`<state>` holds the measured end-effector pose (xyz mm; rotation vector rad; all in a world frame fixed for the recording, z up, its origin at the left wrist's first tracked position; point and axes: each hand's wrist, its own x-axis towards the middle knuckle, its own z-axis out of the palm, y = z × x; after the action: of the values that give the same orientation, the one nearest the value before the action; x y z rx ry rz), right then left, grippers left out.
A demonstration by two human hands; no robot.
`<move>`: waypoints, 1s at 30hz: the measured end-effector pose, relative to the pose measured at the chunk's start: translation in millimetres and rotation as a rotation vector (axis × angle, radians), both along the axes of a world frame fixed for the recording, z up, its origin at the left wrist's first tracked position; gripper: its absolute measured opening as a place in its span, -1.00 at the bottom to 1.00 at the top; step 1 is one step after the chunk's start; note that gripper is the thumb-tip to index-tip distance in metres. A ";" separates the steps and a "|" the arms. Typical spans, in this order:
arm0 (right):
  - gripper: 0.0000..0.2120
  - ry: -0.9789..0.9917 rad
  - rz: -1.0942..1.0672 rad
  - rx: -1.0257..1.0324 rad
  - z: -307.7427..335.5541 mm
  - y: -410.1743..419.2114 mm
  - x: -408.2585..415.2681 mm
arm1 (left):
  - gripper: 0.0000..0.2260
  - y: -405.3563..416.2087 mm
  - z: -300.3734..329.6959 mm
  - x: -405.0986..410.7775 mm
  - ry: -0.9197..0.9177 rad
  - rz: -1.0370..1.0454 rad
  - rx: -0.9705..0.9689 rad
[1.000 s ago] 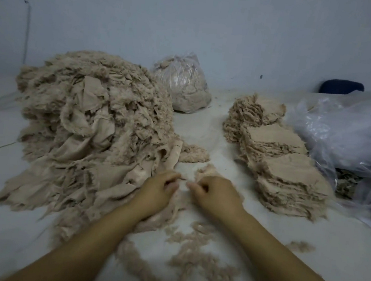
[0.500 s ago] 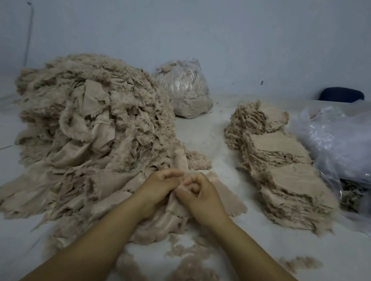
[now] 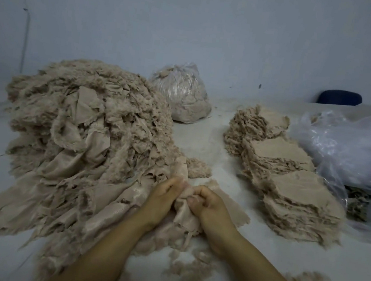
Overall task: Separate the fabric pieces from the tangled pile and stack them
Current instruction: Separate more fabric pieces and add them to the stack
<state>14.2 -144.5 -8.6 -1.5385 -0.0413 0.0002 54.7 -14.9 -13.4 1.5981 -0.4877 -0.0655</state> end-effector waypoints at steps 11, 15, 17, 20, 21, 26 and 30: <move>-0.71 -0.019 -0.124 0.043 1.0 -3.4 0.2 | -0.71 7.5 2.8 5.1 -0.098 0.260 -0.027; -0.84 -0.024 -0.208 0.181 3.6 -15.8 1.0 | -0.74 26.3 3.3 8.5 0.007 0.319 -0.120; -0.84 -0.022 -0.178 0.192 1.3 -12.1 0.4 | -0.76 19.9 -1.9 1.2 0.006 0.119 0.041; -0.90 -0.045 -0.196 0.208 0.4 -5.3 -0.1 | -0.73 8.3 -7.4 -3.1 -0.028 0.019 0.214; -0.85 -0.046 -0.188 0.227 0.4 -5.8 -0.4 | -0.69 9.0 -8.2 -1.6 -0.021 0.035 0.186; -0.87 -0.057 -0.121 0.092 -4.0 -3.8 -4.5 | -0.92 11.6 -12.5 -7.7 -0.062 -0.102 0.201; -0.85 -0.028 -0.449 0.176 -4.9 -9.1 6.5 | -0.76 16.7 -9.3 1.7 -0.021 0.106 0.216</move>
<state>20.7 -153.6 -13.4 -1.3442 0.2760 -0.3724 56.4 1.7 -22.8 1.8351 -0.4219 -0.0212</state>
